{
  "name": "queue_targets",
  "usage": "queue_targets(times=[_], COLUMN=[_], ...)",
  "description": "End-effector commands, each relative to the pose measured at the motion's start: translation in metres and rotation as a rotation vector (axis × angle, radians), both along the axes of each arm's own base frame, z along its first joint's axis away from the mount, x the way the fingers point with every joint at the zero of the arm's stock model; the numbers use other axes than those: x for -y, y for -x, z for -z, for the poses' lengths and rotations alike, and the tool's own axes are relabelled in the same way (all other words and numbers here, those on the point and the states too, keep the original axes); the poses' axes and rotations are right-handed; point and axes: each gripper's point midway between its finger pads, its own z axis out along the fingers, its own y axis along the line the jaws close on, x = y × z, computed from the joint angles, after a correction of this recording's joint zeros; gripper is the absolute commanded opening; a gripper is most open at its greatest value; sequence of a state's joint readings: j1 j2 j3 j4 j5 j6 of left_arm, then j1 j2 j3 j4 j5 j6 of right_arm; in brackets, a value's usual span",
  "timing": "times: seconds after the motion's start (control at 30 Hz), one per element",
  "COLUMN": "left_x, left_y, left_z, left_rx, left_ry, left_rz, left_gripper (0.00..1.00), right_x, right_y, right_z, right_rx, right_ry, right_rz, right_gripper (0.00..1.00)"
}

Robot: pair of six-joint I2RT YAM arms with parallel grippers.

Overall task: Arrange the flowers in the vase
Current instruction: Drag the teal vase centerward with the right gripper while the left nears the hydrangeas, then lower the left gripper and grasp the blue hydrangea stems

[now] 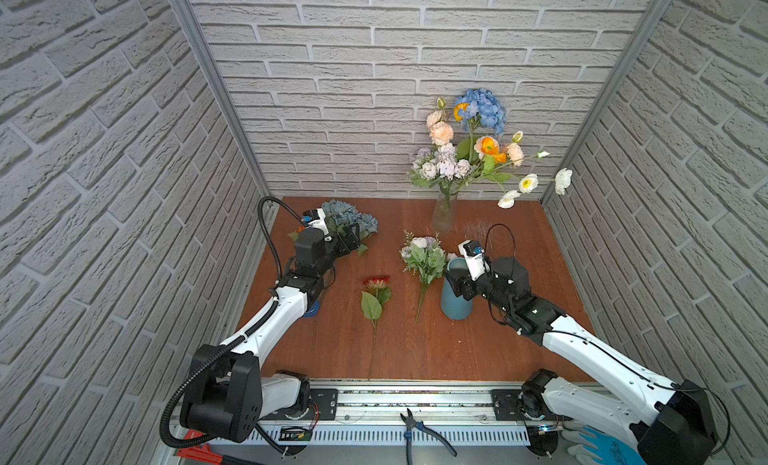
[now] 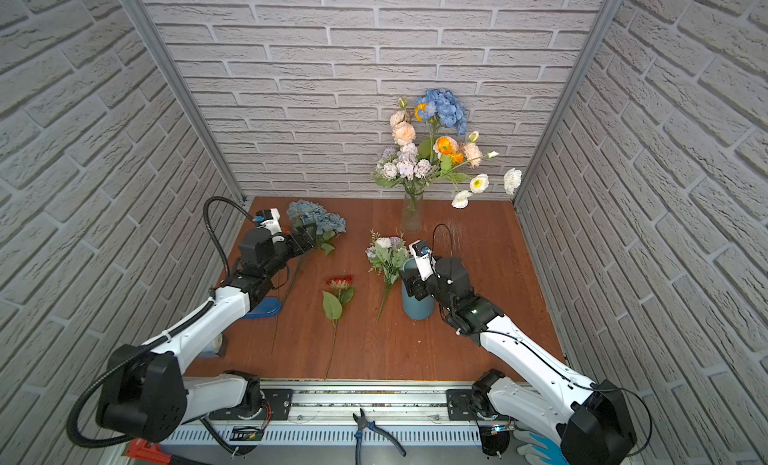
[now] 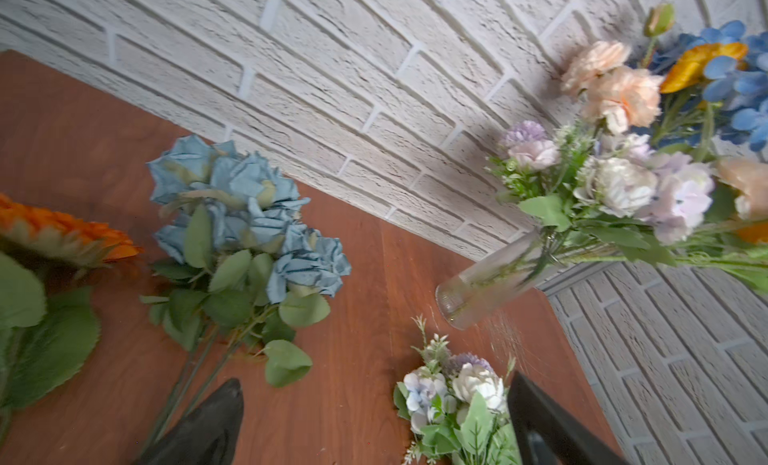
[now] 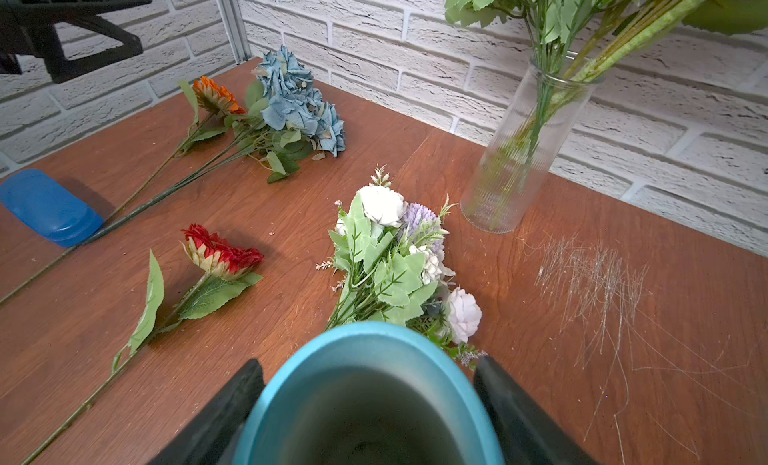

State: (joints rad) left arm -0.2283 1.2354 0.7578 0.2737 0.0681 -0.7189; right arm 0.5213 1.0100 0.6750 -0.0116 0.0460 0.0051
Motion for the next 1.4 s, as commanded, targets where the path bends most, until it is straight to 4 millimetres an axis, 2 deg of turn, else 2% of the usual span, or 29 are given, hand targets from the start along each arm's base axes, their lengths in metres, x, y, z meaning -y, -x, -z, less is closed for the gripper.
queue_targets(times=[0.0,0.07,0.17,0.37,0.5,0.57,0.73,0.97,1.1,1.23,1.37], left_x=[-0.014,-0.021,-0.033,-0.046,-0.045,-0.043,-0.039,-0.044,-0.049,-0.050,-0.054], left_y=[0.005,0.007,0.011,0.013,0.011,0.010,0.009,0.013,0.013,0.010,0.009], left_z=[-0.009,-0.008,-0.005,0.011,0.022,0.026,0.037,0.043,0.050,0.068,0.096], left_rx=[0.009,0.001,-0.016,-0.074,-0.106,-0.118,-0.154,-0.184,-0.205,-0.256,-0.326], left_ry=[-0.002,-0.009,-0.021,-0.048,-0.043,-0.036,-0.025,-0.057,-0.096,-0.141,-0.195], left_rz=[-0.036,-0.056,-0.097,-0.135,-0.129,-0.119,-0.099,-0.115,-0.132,-0.124,-0.122], left_gripper=[0.98,0.98,0.98,0.98,0.98,0.98,0.98,0.98,0.98,0.98,0.95], right_x=[-0.012,-0.014,-0.012,-0.003,0.001,0.003,0.006,0.008,0.014,0.015,0.015], right_y=[-0.011,-0.011,-0.009,-0.004,-0.002,0.000,0.003,0.005,-0.003,-0.013,-0.022], right_z=[-0.044,-0.043,-0.045,-0.053,-0.059,-0.061,-0.069,-0.082,-0.094,-0.105,-0.113], right_rx=[0.120,0.116,0.120,0.134,0.143,0.137,0.136,0.149,0.148,0.136,0.147], right_ry=[-0.085,-0.082,-0.082,-0.077,-0.066,-0.054,-0.046,-0.051,-0.076,-0.056,-0.063], right_rz=[-0.005,-0.007,-0.002,0.025,0.032,0.038,0.039,0.043,0.109,0.142,0.170], right_gripper=[0.06,0.12,0.31,0.57,0.76,0.78,0.97,0.97,0.98,0.99,0.99])
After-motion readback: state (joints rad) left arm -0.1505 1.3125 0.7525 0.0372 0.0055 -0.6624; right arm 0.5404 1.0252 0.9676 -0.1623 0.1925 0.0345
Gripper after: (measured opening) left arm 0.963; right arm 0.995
